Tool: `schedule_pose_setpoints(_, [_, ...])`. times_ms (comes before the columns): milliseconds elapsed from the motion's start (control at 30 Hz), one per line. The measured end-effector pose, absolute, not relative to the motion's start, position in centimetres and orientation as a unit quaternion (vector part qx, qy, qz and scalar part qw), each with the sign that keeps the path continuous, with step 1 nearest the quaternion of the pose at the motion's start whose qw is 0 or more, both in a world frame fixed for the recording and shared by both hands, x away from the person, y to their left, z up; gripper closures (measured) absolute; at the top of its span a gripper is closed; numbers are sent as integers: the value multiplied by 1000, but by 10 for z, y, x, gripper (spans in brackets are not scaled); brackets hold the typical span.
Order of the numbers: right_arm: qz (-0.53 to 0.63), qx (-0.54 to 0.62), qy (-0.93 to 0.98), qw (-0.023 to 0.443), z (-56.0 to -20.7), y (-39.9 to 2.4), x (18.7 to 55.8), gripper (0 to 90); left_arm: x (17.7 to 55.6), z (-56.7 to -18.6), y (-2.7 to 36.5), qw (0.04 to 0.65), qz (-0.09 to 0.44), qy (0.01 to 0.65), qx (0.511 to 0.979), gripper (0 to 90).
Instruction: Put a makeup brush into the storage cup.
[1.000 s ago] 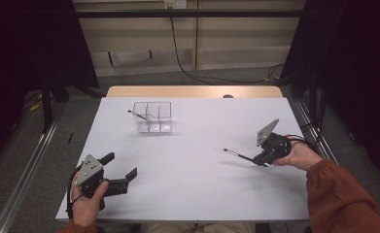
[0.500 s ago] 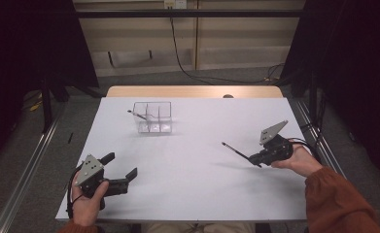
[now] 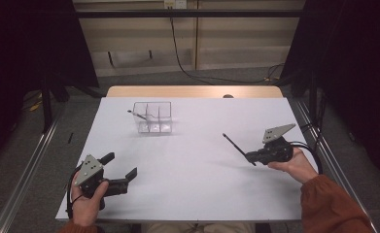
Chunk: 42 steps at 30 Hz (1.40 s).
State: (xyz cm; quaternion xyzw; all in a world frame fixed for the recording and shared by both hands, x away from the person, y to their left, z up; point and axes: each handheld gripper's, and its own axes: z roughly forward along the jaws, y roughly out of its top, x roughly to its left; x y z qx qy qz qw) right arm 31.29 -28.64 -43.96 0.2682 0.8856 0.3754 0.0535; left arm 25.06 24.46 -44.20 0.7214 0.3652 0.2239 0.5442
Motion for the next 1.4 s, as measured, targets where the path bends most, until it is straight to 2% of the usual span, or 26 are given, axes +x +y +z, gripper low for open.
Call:
schedule_pose_setpoints(833, [470,299,827,77,-455,-287,305,843,251,-443,244,542,227,372,718,21])
schedule_pose_setpoints(1400, [525,274,801,91,-442,-277,292,843,248,-440,243,548,231,373,712,19])
